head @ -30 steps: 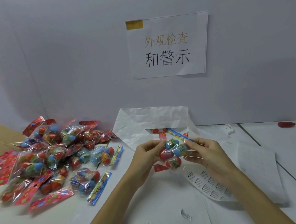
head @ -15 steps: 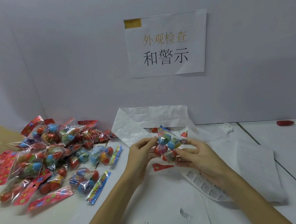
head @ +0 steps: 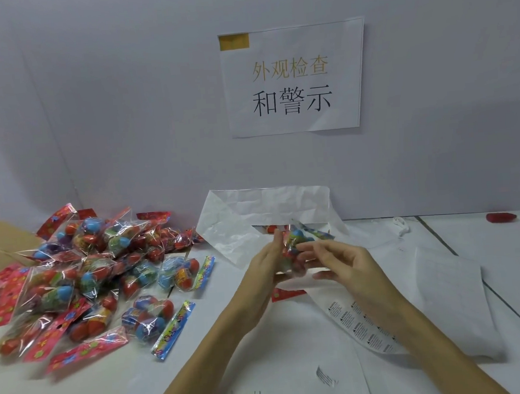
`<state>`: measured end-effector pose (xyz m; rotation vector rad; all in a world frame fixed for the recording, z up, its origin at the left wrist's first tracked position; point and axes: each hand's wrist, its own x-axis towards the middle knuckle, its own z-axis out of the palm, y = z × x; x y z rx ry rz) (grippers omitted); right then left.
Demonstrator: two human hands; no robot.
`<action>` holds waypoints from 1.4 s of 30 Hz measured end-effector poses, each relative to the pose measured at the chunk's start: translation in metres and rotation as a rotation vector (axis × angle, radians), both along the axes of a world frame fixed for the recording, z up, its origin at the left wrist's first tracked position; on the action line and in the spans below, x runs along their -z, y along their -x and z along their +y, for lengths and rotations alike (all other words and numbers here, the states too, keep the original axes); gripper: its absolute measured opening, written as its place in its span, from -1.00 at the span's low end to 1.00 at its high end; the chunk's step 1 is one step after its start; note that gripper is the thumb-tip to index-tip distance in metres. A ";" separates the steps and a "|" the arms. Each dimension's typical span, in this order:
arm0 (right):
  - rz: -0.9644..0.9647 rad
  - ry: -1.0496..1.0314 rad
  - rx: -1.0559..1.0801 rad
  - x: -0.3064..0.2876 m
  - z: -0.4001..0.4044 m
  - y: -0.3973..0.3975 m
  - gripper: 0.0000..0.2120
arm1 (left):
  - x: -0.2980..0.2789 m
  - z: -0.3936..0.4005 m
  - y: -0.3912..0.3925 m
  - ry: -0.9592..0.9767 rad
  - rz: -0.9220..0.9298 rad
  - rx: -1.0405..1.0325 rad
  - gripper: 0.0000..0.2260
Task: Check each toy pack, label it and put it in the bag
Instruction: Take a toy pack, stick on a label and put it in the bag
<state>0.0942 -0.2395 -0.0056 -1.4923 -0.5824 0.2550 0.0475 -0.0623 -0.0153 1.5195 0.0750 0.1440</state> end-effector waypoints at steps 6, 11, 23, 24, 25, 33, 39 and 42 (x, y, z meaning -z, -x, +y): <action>-0.114 -0.058 0.290 -0.002 0.000 -0.003 -0.84 | 0.004 0.008 -0.001 0.139 -0.006 0.051 -0.67; -0.118 0.052 0.341 -0.005 -0.009 -0.011 -0.60 | -0.002 0.007 0.003 -0.013 -0.022 0.094 -0.73; 0.279 -0.152 0.245 -0.006 -0.010 -0.012 -0.75 | -0.008 0.001 0.005 -0.021 0.003 0.189 -0.73; 0.274 -0.148 0.250 -0.006 -0.009 -0.011 -0.75 | -0.007 0.001 0.005 -0.012 0.006 0.193 -0.74; 0.257 -0.138 0.252 -0.007 -0.009 -0.011 -0.75 | -0.006 0.001 0.005 -0.004 0.008 0.191 -0.74; 0.193 0.045 0.011 -0.005 -0.013 -0.011 -0.75 | 0.001 0.010 -0.002 0.155 0.030 -0.096 -0.51; 0.262 0.093 -0.151 0.001 -0.011 -0.009 -0.75 | -0.002 0.021 -0.003 0.240 -0.037 0.031 -0.68; 0.220 0.066 -0.068 0.003 -0.010 -0.011 -0.81 | 0.002 0.021 -0.006 0.298 -0.022 0.028 -0.66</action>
